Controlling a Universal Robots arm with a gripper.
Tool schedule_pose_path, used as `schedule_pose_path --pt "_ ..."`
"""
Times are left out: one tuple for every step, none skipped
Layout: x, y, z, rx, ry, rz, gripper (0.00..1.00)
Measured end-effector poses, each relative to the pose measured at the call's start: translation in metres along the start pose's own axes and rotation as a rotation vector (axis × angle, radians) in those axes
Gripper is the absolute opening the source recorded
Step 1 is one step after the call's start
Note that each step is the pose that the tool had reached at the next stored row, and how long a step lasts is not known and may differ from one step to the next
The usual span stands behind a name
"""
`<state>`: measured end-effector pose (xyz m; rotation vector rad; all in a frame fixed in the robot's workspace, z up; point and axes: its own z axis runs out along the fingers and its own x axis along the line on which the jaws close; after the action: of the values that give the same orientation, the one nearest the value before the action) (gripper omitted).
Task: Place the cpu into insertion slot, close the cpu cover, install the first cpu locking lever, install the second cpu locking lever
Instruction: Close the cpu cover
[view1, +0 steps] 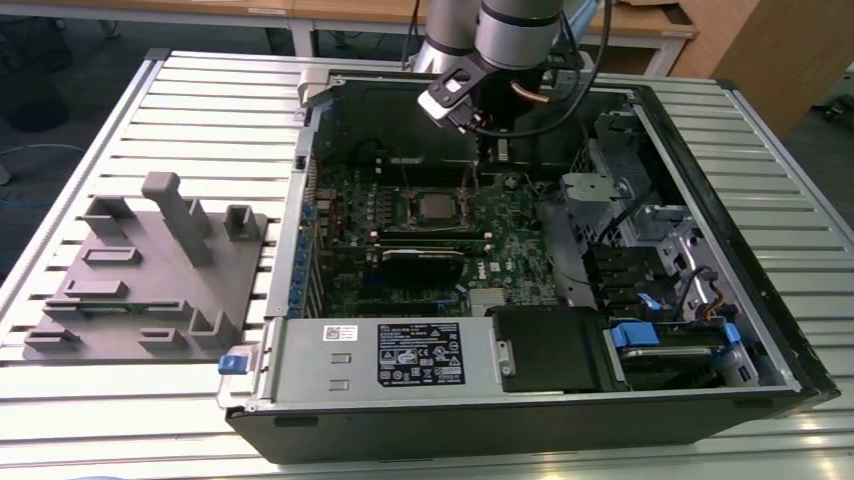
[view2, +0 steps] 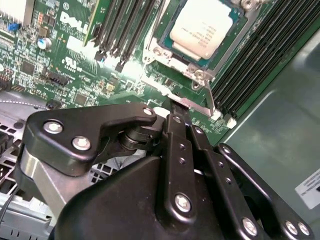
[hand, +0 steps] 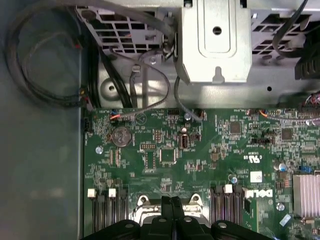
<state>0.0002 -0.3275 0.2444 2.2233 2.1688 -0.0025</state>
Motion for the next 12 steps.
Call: schedule_pose_path --pt "-0.0001 -0.0012 0.0 0.0 0.0006 0.0 0.1" --pt "-0.0002 -0.0023 -0.0001 0.0 0.0011 0.0 0.1" --pt "-0.0004 -0.0034 -0.0001 0.0001 0.0017 0.0 0.1" --pt "-0.0005 -0.0046 -0.0001 0.0001 0.0022 0.0 0.1" --pt "-0.0006 -0.0057 -0.0001 0.0001 0.0027 0.0 0.1" --pt "-0.0007 -0.0067 -0.0001 0.0001 0.0033 0.0 0.1" --pt "-0.0009 -0.0078 -0.0002 0.0001 0.0037 0.0 0.1" --pt "-0.001 -0.009 -0.0002 0.0002 0.0042 0.0 0.1" --pt "-0.0011 -0.01 -0.0002 0.0002 0.0048 0.0 0.1" --pt "-0.0013 -0.0111 -0.0003 0.0001 0.0054 0.0 0.1" --pt "-0.0014 -0.0121 -0.0003 0.0002 0.0061 0.0 0.1" --pt "-0.0015 -0.0131 -0.0003 0.0002 0.0065 0.0 0.1"
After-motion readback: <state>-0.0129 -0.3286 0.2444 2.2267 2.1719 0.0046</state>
